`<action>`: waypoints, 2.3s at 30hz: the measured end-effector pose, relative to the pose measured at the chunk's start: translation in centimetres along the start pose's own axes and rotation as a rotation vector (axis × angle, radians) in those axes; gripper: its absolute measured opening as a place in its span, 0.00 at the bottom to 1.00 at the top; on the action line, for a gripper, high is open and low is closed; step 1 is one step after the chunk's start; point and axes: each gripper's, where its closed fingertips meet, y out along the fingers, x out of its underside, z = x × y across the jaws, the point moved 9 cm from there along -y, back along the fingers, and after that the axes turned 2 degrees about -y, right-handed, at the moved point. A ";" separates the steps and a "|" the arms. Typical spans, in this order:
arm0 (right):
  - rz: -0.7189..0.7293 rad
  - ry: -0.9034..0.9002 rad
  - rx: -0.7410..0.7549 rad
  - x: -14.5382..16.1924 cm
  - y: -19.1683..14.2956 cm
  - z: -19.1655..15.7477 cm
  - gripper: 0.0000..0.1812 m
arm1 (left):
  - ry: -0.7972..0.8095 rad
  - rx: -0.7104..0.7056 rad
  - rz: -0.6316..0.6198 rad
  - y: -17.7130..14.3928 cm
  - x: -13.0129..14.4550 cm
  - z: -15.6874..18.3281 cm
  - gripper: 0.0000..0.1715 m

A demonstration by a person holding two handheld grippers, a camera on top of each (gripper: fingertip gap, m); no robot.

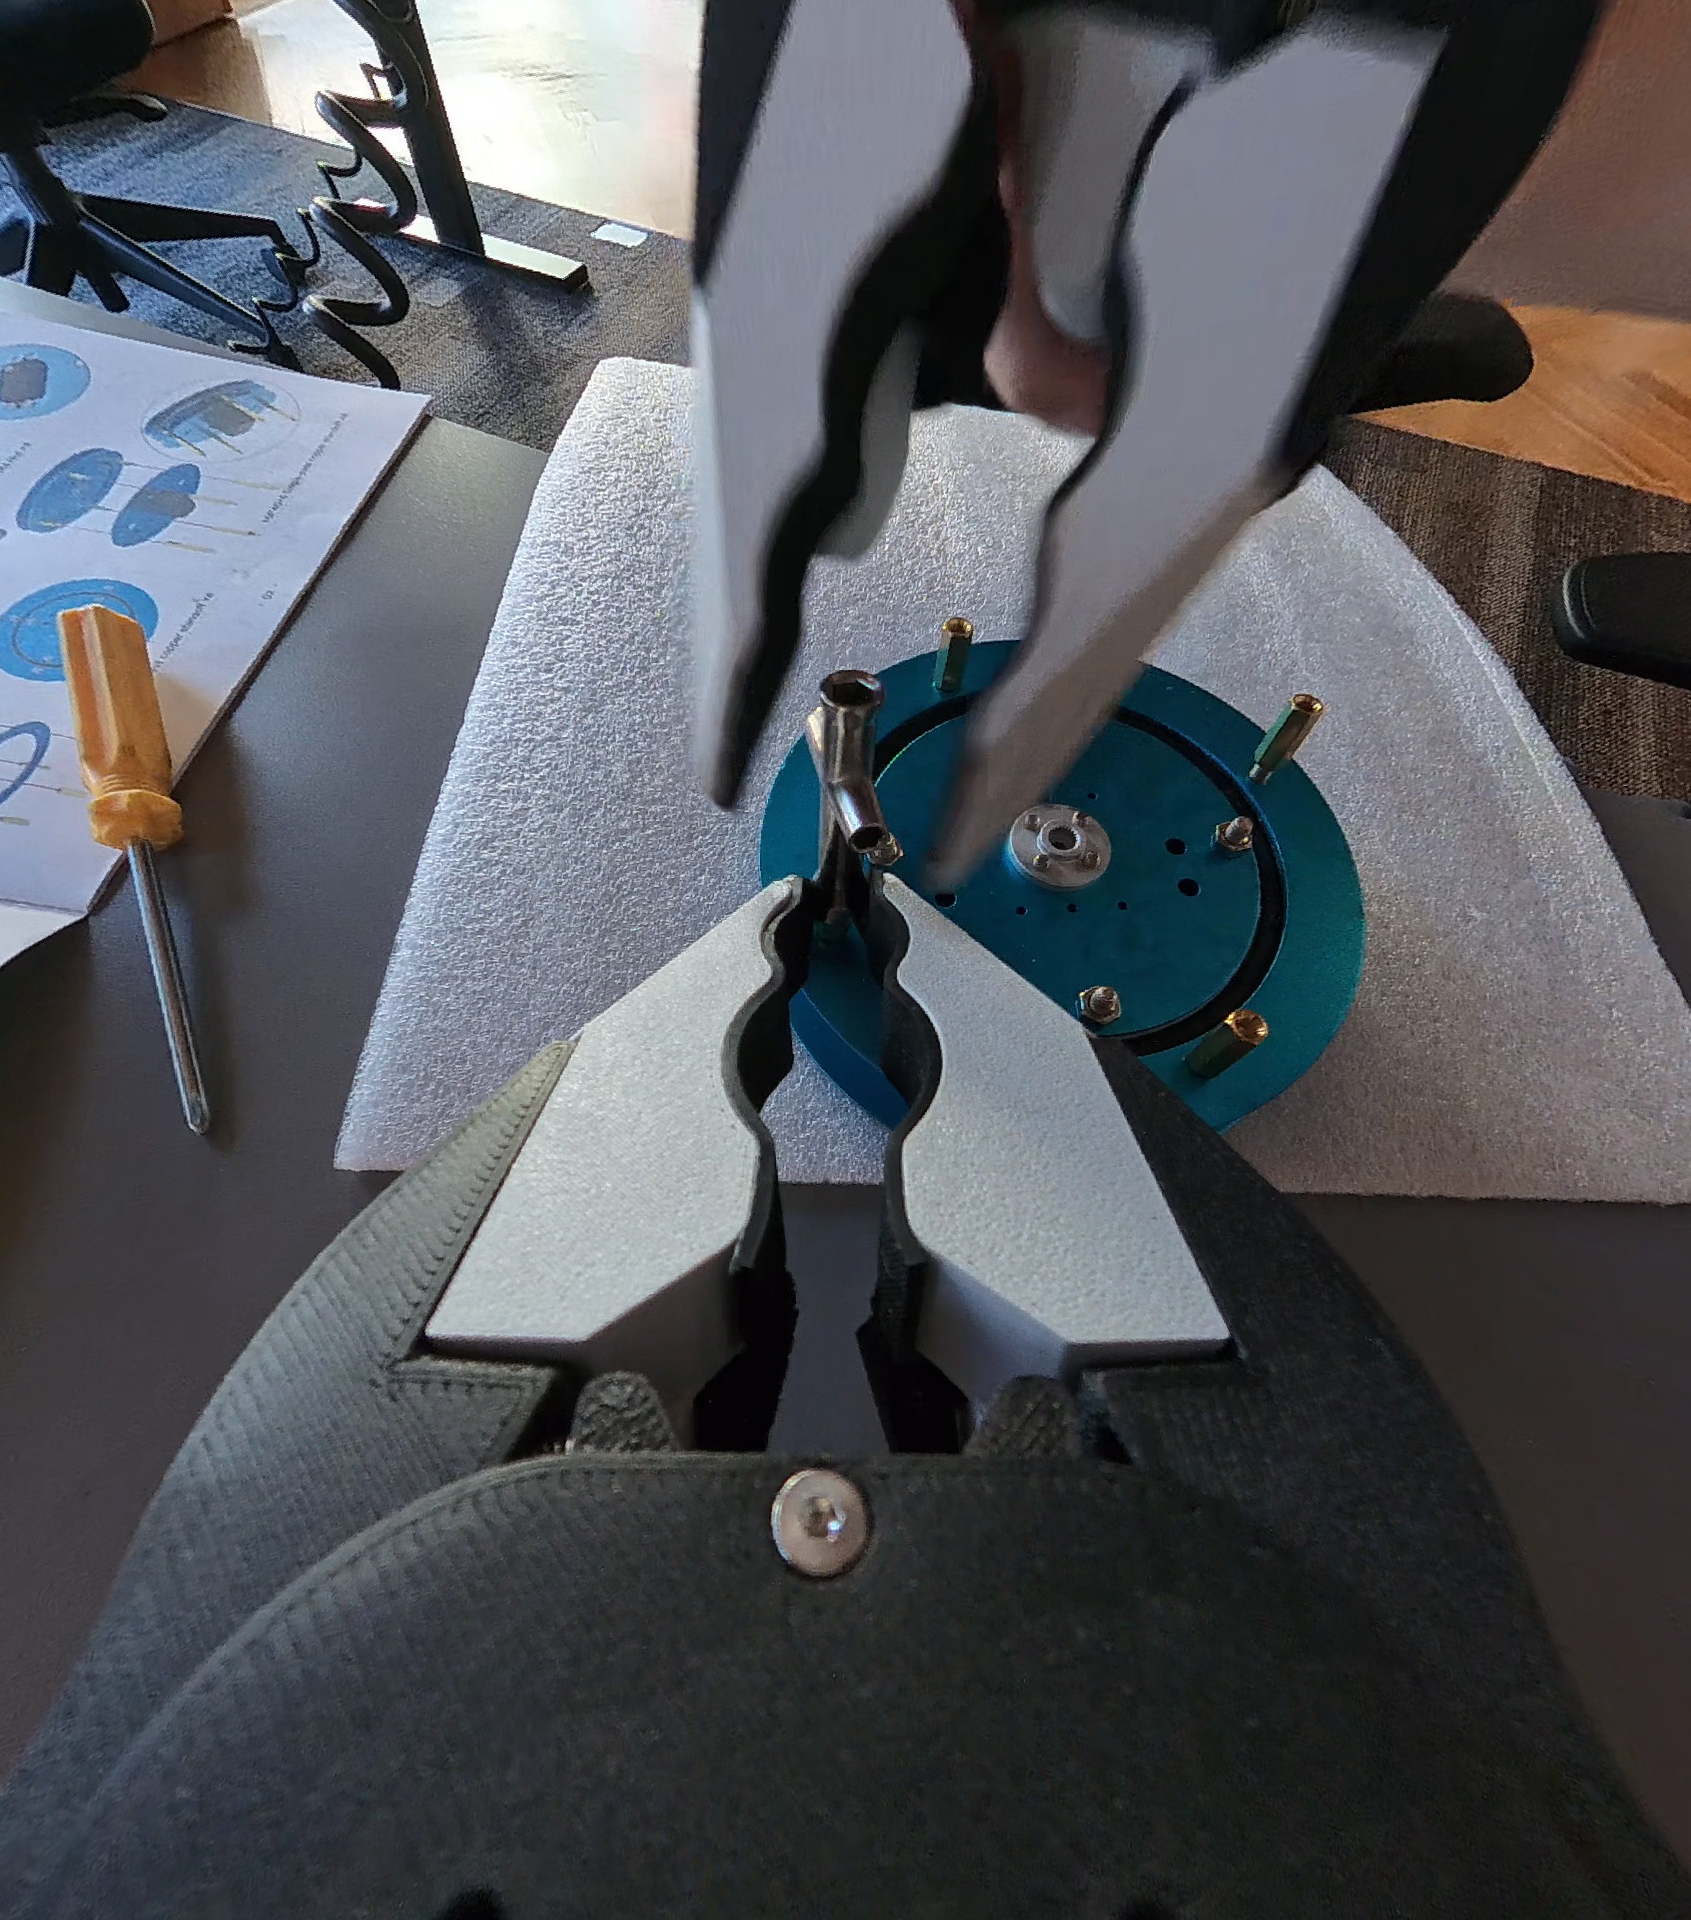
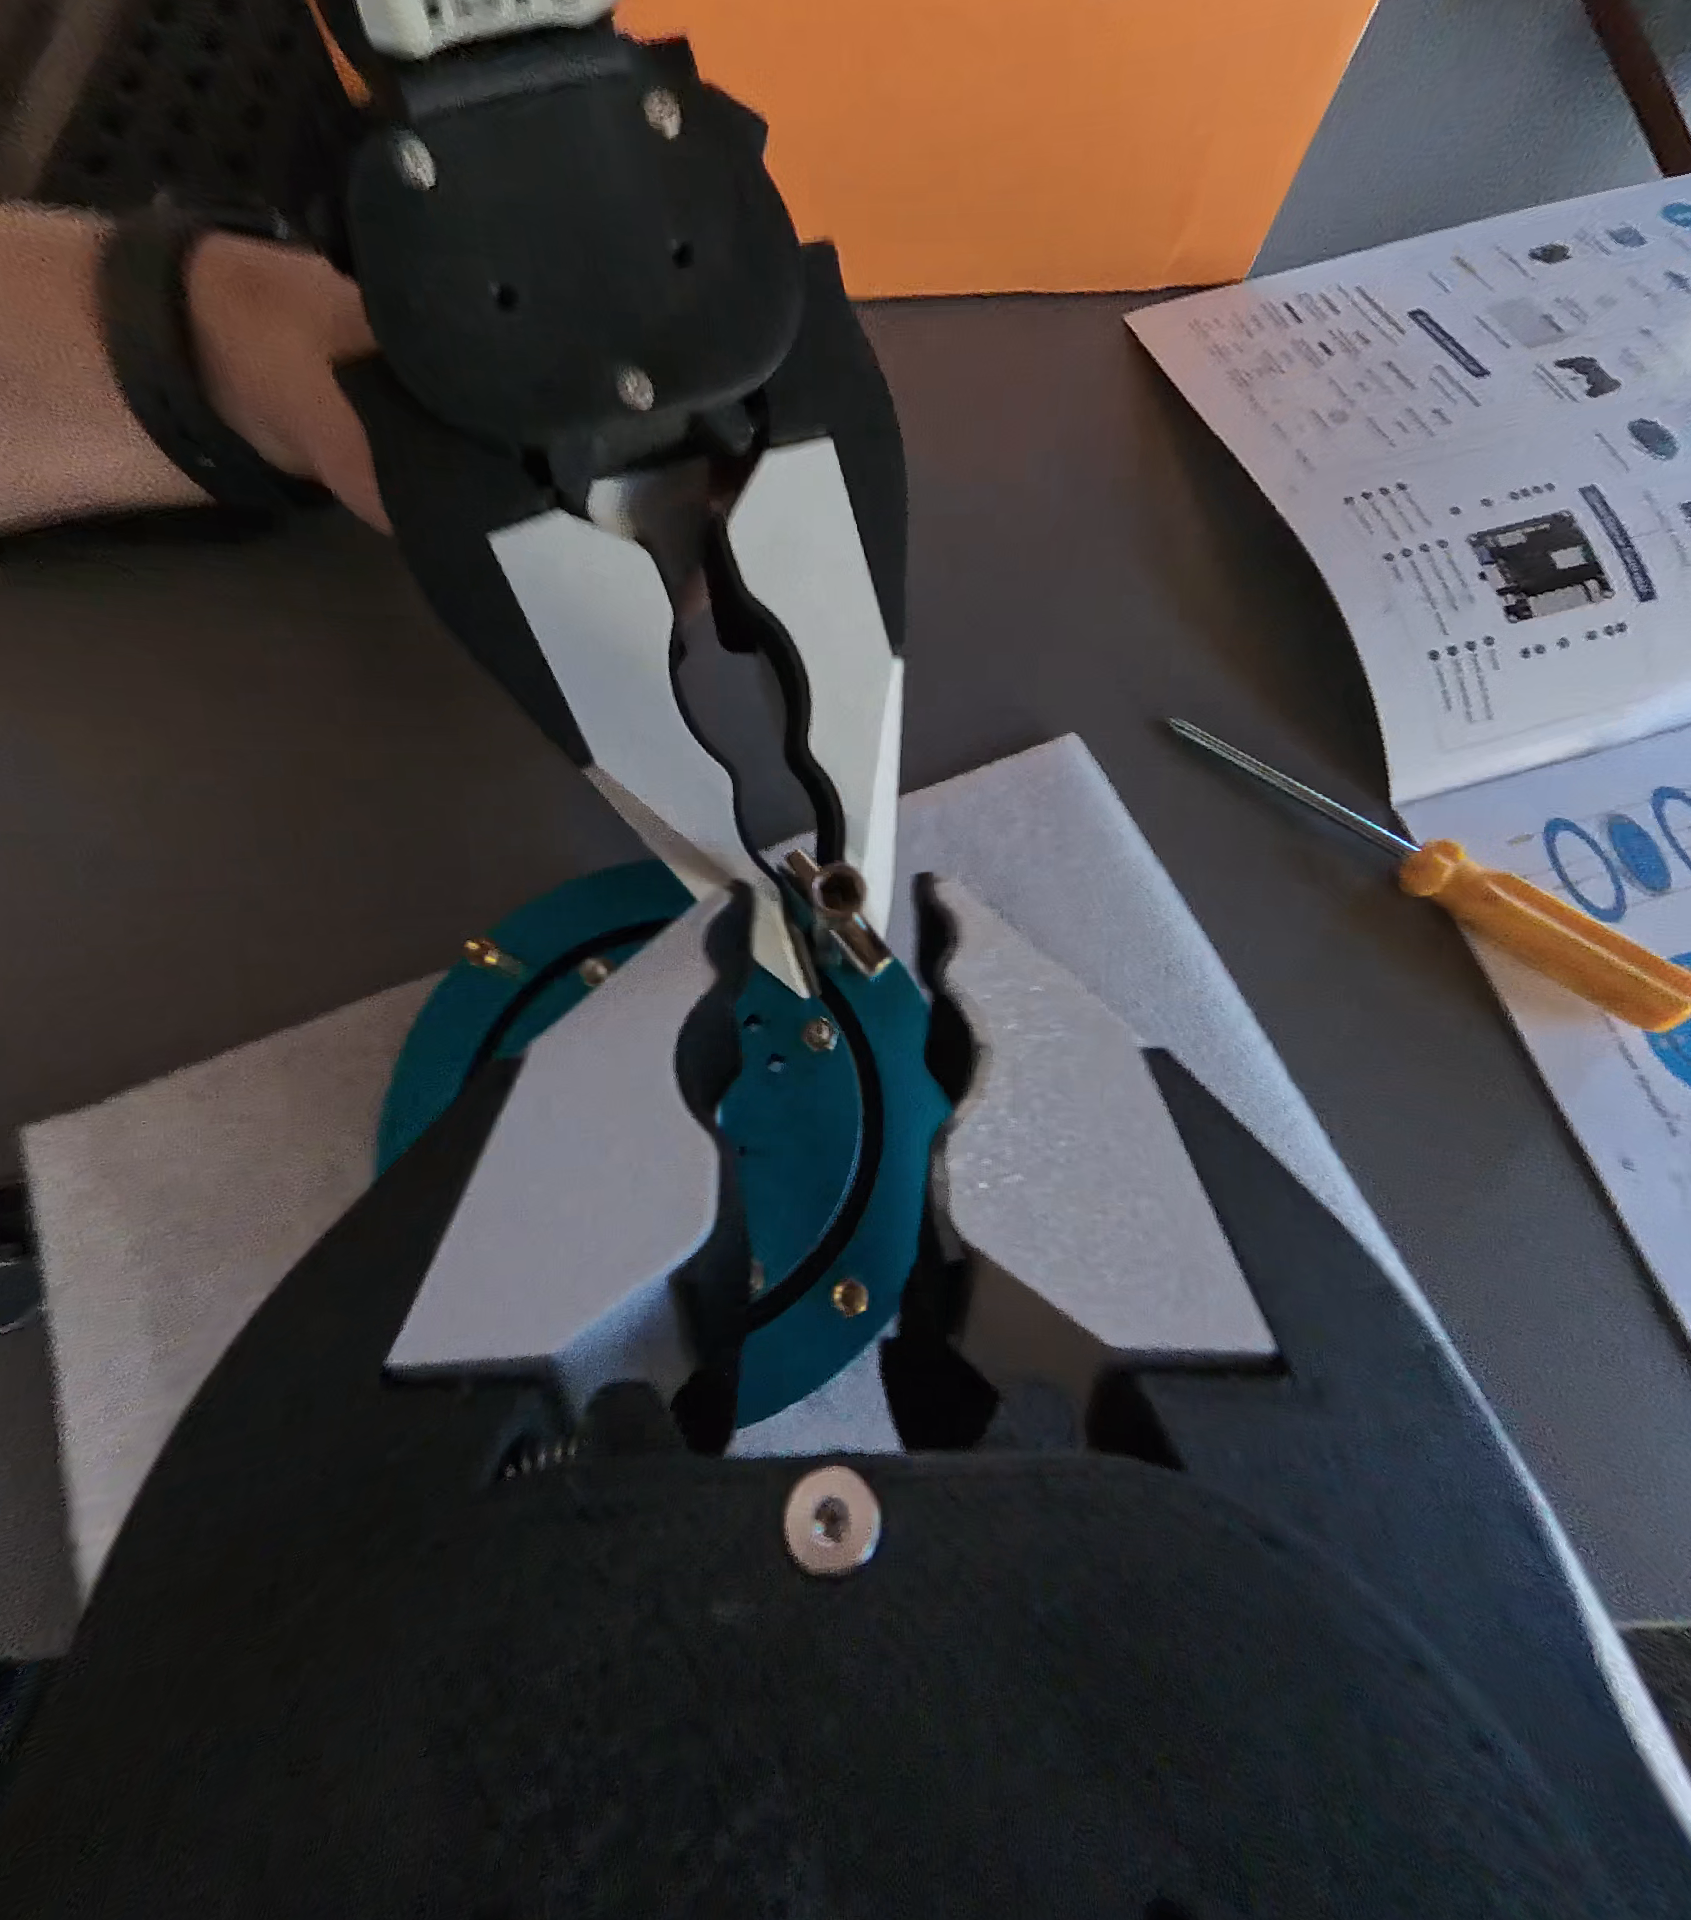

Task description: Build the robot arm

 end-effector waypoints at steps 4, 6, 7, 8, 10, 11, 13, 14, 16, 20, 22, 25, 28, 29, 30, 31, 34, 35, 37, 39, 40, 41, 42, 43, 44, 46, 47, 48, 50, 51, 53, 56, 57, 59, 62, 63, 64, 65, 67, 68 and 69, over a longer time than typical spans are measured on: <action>0.045 0.119 -0.004 0.5 0.2 0.1 0.10 | -0.005 0.001 -0.002 0.0 0.0 0.0 0.05; 0.063 0.283 0.039 0.9 0.1 0.1 0.09 | -0.007 -0.007 -0.004 0.0 0.0 -0.1 0.05; 0.078 0.375 0.078 1.1 0.1 -0.1 0.10 | -0.012 -0.010 -0.005 0.1 0.0 -0.1 0.05; 0.097 0.455 0.129 1.2 0.1 -0.5 0.10 | -0.014 -0.011 -0.006 0.1 0.0 -0.1 0.05; 0.144 0.553 0.239 1.3 0.2 -1.5 0.10 | -0.013 -0.010 -0.006 0.2 0.0 -0.1 0.05; 0.163 0.569 0.280 1.3 0.3 -1.8 0.11 | -0.012 -0.010 -0.005 0.2 0.0 -0.1 0.05; 0.181 0.545 0.313 1.3 0.4 -2.2 0.11 | -0.012 -0.009 -0.004 0.2 0.0 -0.1 0.05; 0.190 0.496 0.295 1.2 0.2 -2.2 0.13 | -0.010 -0.010 -0.004 0.2 0.0 -0.1 0.05; 0.199 0.370 0.221 1.3 -0.2 -2.0 0.16 | -0.007 -0.010 -0.003 0.1 0.0 0.0 0.05; 0.190 0.292 0.096 2.1 -0.9 -1.4 0.17 | -0.013 -0.007 -0.003 0.1 0.0 -0.1 0.05; 0.193 0.305 0.126 2.2 -0.9 -1.4 0.14 | -0.015 -0.007 -0.004 0.1 0.0 -0.1 0.05; 0.200 0.266 0.160 1.8 -0.7 -1.9 0.14 | -0.012 -0.008 -0.004 0.2 0.0 -0.1 0.05; 0.155 0.210 0.199 1.6 -0.6 -1.7 0.10 | -0.016 -0.008 -0.004 0.1 0.0 -0.1 0.05; 0.133 0.217 0.218 1.5 -0.7 -1.4 0.04 | -0.018 -0.007 -0.003 0.1 0.0 -0.1 0.05; 0.118 0.250 0.199 1.4 -0.7 -1.2 0.04 | -0.019 -0.010 -0.003 0.2 0.0 -0.1 0.05; 0.105 0.304 0.182 1.3 -0.8 -1.1 0.04 | -0.016 -0.013 -0.004 0.2 0.0 -0.1 0.05; 0.082 0.428 0.201 1.3 -0.9 -1.3 0.04 | -0.020 -0.018 -0.005 0.2 0.0 -0.1 0.05; 0.083 0.469 0.228 1.4 -0.9 -1.6 0.04 | -0.021 -0.018 -0.005 0.2 0.0 -0.1 0.05; 0.095 0.540 0.282 1.4 -0.9 -2.3 0.04 | -0.023 -0.013 -0.004 0.2 -0.1 -0.1 0.05; 0.124 0.589 0.310 1.5 -0.8 -2.9 0.04 | -0.026 -0.003 -0.002 0.2 -0.1 0.0 0.05; 0.130 0.595 0.311 1.5 -0.9 -3.0 0.04 | -0.026 -0.002 -0.001 0.2 -0.1 0.0 0.05; 0.129 0.578 0.301 1.5 -0.9 -3.0 0.04 | -0.024 -0.004 -0.002 0.2 -0.1 0.0 0.05; 0.130 0.532 0.276 1.3 -1.1 -2.8 0.06 | -0.021 -0.007 -0.002 0.2 -0.1 0.1 0.05; 0.127 0.471 0.243 1.1 -1.3 -2.5 0.09 | -0.022 -0.008 -0.003 0.2 -0.1 0.0 0.05; 0.116 0.394 0.213 0.8 -1.6 -2.0 0.12 | -0.024 -0.007 -0.003 0.2 -0.1 0.0 0.05; 0.031 0.225 0.185 0.0 -2.4 -1.0 0.23 | -0.029 -0.003 -0.004 0.2 -0.1 0.0 0.05; -0.026 0.097 0.126 -0.6 -2.7 -0.9 0.24 | -0.031 -0.002 -0.003 0.2 -0.1 0.0 0.05; -0.107 -0.071 0.101 -1.1 -3.1 -0.8 0.24 | -0.031 -0.001 -0.003 0.2 -0.1 0.0 0.05; -0.234 -0.418 0.185 -2.0 -3.9 -0.6 0.25 | -0.033 0.001 -0.003 0.2 -0.1 0.0 0.05; -0.271 -0.552 0.200 -2.5 -3.9 -0.9 0.25 | -0.033 0.001 -0.003 0.2 -0.1 0.0 0.05; -0.398 -0.731 0.169 -3.2 -3.3 -1.9 0.25 | -0.032 0.002 -0.003 0.2 -0.1 0.0 0.05; -0.558 -1.211 0.299 -3.3 -1.9 -3.4 0.28 | -0.034 0.004 -0.003 0.2 -0.1 -0.1 0.05; -0.594 -1.400 0.359 -3.0 -1.5 -3.9 0.29 | -0.033 0.003 -0.003 0.2 -0.1 0.0 0.05; -0.610 -1.657 0.437 -2.3 -0.5 -4.6 0.29 | -0.033 0.003 -0.002 0.2 -0.1 0.0 0.05; -0.723 -1.801 0.460 -0.8 0.6 -4.3 0.27 | -0.038 0.007 -0.002 0.2 -0.1 -0.1 0.05; -0.748 -1.815 0.470 -0.4 0.8 -4.1 0.26 | -0.041 0.010 -0.002 0.2 -0.1 -0.1 0.05; -0.770 -1.825 0.511 -0.2 1.0 -3.9 0.25 | -0.043 0.011 -0.002 0.2 -0.1 -0.1 0.05; -0.797 -1.815 0.529 0.1 1.1 -3.7 0.26 | -0.043 0.010 -0.003 0.2 -0.1 -0.1 0.05; -0.728 -1.791 0.572 -0.1 1.2 -4.1 0.20 | -0.044 0.012 -0.002 0.2 -0.1 -0.1 0.05; -0.702 -1.784 0.605 -0.2 1.2 -4.3 0.20 | -0.045 0.013 -0.002 0.2 -0.1 -0.1 0.05; -0.680 -1.779 0.628 -0.2 1.3 -4.4 0.20 | -0.045 0.013 -0.002 0.2 -0.1 -0.1 0.05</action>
